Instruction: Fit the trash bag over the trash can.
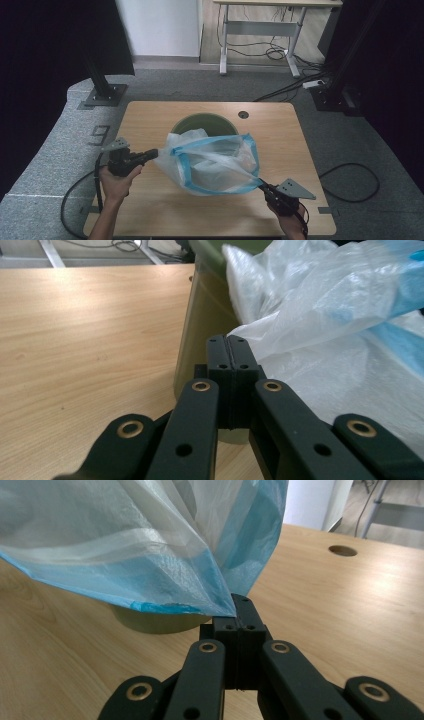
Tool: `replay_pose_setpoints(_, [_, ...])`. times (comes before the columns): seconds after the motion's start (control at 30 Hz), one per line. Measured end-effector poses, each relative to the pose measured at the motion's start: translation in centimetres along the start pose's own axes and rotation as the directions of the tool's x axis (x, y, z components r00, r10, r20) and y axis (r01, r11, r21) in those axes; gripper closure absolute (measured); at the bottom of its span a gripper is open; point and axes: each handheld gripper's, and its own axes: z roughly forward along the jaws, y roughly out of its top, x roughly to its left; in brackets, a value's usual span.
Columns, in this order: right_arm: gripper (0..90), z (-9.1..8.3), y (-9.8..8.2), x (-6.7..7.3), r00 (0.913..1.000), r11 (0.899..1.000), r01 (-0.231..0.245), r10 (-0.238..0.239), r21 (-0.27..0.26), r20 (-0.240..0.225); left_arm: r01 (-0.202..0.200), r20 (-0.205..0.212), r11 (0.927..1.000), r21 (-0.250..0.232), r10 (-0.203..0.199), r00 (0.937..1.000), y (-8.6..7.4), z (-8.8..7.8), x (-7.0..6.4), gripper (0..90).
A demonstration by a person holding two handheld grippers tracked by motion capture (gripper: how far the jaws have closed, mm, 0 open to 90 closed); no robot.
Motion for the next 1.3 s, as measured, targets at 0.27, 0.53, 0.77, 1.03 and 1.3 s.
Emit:
replay_pose_setpoints(0.27, [89.1,1.9,-0.9,0.4,0.999,0.998,0.014,-0.011,0.067,-0.042,0.004,-0.011,0.9998,0.02,-0.004,0.9999,-0.3,1.3,0.5,89.9])
replay_pose_setpoints(0.53, [89.2,2.8,-1.5,0.9,0.9986,0.995,0.017,-0.012,0.101,-0.052,0.003,-0.013,0.9997,0.022,-0.002,0.9999,-0.5,1.4,0.3,89.9])
replay_pose_setpoints(0.77, [89.0,3.3,-1.7,0.9,0.9985,0.994,0.006,0.0,0.106,-0.055,0.007,-0.01,0.9995,0.03,-0.007,0.9999,-0.4,1.9,0.2,89.9])
replay_pose_setpoints(1.03, [63.6,-2.6,-1.1,-0.7,0.9986,0.999,-0.05,0.05,0.019,0.018,0.001,-0.014,0.9998,0.021,-0.001,0.9999,-0.4,1.8,0.1,89.8])
replay_pose_setpoints(1.3, [57.5,-6.0,1.1,-2.6,0.9936,0.994,-0.086,0.09,-0.064,0.068,0.007,-0.003,0.9999,0.009,-0.006,1.0,-0.3,1.9,-0.2,89.9])
